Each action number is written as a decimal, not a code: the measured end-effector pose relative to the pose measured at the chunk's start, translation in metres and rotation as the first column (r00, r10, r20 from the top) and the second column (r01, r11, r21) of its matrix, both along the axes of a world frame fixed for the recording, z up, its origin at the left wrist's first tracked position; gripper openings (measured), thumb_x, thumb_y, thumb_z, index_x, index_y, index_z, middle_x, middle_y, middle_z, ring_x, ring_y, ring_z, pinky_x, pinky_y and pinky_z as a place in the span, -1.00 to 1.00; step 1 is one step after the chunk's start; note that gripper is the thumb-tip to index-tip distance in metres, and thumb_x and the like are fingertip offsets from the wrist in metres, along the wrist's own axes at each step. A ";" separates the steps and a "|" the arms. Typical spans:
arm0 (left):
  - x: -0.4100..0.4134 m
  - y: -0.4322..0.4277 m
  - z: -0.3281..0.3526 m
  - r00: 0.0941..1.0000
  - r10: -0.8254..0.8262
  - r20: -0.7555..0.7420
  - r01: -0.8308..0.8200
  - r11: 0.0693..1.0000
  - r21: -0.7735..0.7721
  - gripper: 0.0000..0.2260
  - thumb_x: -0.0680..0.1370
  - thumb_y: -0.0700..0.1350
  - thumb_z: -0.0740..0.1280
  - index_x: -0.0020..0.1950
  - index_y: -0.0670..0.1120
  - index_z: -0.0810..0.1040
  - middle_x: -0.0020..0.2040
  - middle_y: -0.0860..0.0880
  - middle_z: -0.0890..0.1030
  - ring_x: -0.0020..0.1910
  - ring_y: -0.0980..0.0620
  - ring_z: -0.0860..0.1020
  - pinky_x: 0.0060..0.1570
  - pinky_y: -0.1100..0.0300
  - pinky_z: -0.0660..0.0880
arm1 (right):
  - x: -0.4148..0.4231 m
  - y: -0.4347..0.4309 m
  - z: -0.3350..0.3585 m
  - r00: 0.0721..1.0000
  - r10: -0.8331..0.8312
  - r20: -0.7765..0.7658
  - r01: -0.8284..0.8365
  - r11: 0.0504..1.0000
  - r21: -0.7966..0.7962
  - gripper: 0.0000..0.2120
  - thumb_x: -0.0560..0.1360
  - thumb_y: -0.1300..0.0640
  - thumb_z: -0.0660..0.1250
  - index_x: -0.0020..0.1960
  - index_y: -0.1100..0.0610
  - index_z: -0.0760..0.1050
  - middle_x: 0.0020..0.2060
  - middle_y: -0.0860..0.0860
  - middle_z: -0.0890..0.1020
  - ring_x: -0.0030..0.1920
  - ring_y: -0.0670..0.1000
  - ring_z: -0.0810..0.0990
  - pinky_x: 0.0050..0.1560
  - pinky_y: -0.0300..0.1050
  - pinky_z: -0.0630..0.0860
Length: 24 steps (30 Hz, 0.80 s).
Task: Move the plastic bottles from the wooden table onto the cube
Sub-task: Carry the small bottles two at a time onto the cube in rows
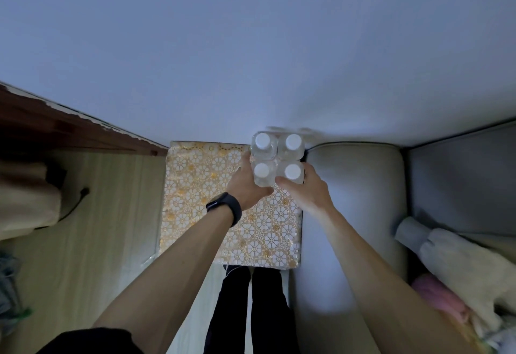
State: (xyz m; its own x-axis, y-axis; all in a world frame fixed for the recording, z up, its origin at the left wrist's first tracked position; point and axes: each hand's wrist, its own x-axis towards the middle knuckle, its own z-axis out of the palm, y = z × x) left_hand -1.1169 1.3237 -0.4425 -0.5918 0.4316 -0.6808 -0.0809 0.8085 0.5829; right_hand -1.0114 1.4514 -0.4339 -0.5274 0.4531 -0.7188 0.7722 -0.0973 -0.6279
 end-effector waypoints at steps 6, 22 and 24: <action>-0.003 0.003 -0.007 0.999 0.041 -0.028 -0.040 0.999 0.008 -0.16 0.41 -0.17 0.50 0.57 0.04 0.11 -0.03 0.02 0.66 -0.07 -0.04 0.65 -0.06 -0.05 0.65 | -0.006 0.007 -0.006 0.997 0.075 -0.001 -0.075 0.997 0.000 -0.55 0.47 -0.01 0.45 0.28 -0.05 0.34 -0.03 -0.19 0.55 -0.11 -0.26 0.52 -0.25 -0.30 0.41; 0.002 -0.015 0.042 0.999 -0.007 -0.040 0.006 1.000 -0.012 -0.32 0.46 -0.23 0.46 0.54 -0.06 0.28 0.39 -0.09 0.51 0.27 -0.09 0.54 0.15 0.00 0.57 | 0.019 0.005 0.041 0.975 0.223 0.007 -0.223 0.974 0.030 -0.17 0.41 -0.12 0.56 0.54 0.03 0.22 0.39 -0.06 0.49 0.39 0.01 0.44 0.27 -0.20 0.35; 0.002 -0.024 0.062 0.997 -0.044 -0.067 0.041 0.998 -0.036 -0.41 0.49 -0.16 0.45 0.49 -0.04 0.36 0.42 -0.05 0.48 0.33 -0.08 0.50 0.18 0.06 0.52 | 0.028 0.001 0.058 0.959 0.280 0.046 -0.282 0.958 0.047 -0.15 0.43 -0.19 0.51 0.55 0.03 0.20 0.44 -0.04 0.45 0.44 0.04 0.41 0.32 -0.15 0.36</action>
